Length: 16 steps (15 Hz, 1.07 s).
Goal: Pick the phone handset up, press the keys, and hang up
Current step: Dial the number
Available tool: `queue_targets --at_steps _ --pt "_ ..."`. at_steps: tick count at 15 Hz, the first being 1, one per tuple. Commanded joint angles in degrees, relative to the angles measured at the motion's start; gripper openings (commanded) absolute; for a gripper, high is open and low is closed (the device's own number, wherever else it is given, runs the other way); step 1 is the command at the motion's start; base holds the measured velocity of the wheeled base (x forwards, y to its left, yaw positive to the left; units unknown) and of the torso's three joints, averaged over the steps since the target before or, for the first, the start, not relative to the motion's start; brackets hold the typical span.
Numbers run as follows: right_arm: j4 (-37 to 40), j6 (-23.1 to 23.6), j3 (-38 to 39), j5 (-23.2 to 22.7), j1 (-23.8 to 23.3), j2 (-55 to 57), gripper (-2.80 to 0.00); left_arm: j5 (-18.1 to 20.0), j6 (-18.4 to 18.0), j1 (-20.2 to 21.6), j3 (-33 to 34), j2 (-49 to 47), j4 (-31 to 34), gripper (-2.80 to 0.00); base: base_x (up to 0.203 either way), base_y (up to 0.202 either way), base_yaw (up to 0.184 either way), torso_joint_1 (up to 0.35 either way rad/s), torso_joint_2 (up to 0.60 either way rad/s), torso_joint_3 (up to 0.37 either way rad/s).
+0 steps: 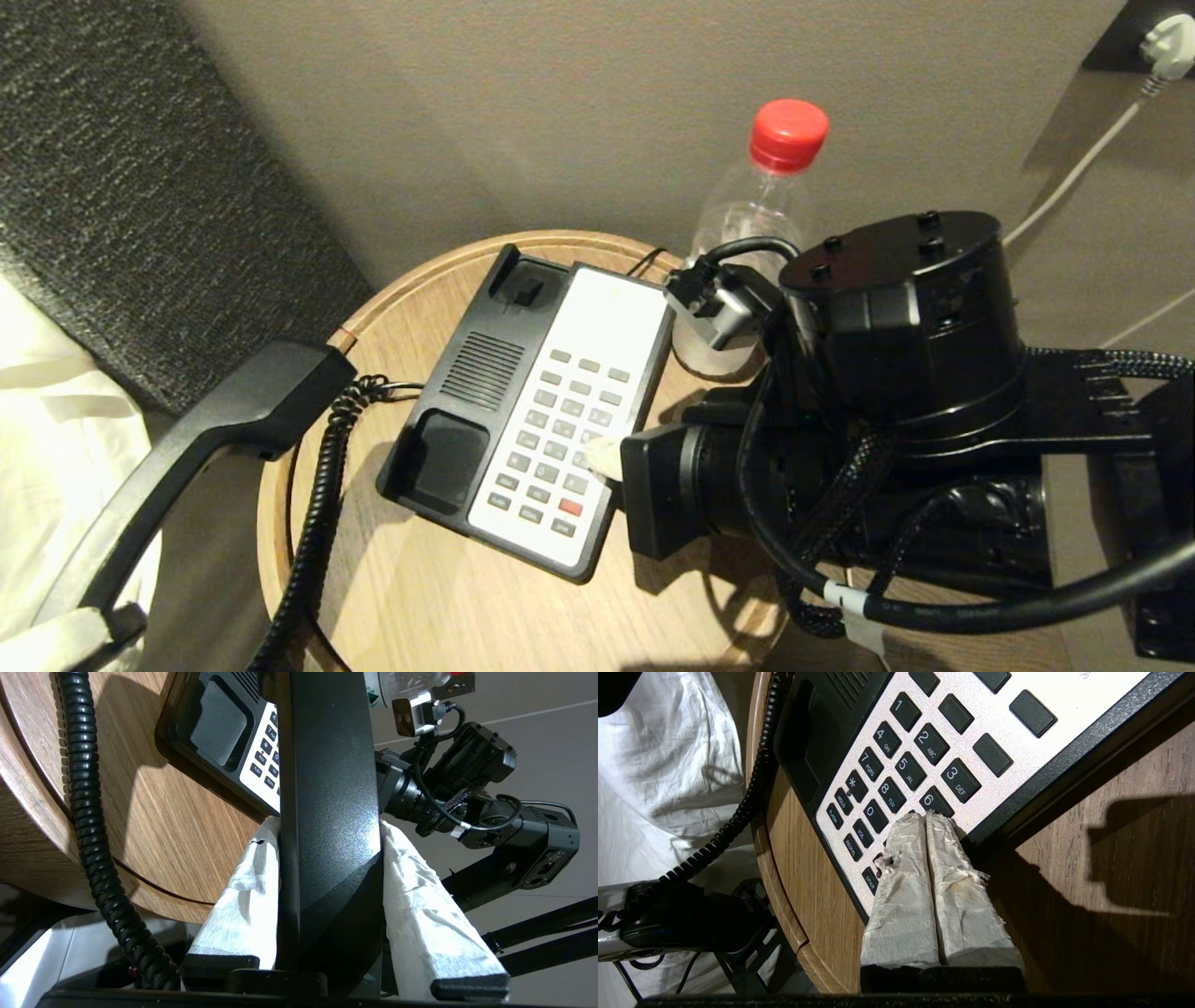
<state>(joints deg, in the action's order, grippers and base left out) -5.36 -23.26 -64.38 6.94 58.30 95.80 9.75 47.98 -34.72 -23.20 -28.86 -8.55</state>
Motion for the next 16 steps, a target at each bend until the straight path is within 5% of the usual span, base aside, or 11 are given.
queue_targets --at_steps 1,16 --pt "-0.2 -0.4 -0.4 0.0 0.3 -1.4 -2.80 0.1 0.3 0.0 0.1 0.0 -0.1 -2.80 0.000 0.000 0.000 0.000 0.00 0.000" --pt "-2.1 -0.9 0.0 -2.6 0.9 0.3 -2.80 0.4 0.3 0.0 0.2 0.1 -0.1 -2.80 0.000 0.000 0.000 0.000 0.00 0.000"
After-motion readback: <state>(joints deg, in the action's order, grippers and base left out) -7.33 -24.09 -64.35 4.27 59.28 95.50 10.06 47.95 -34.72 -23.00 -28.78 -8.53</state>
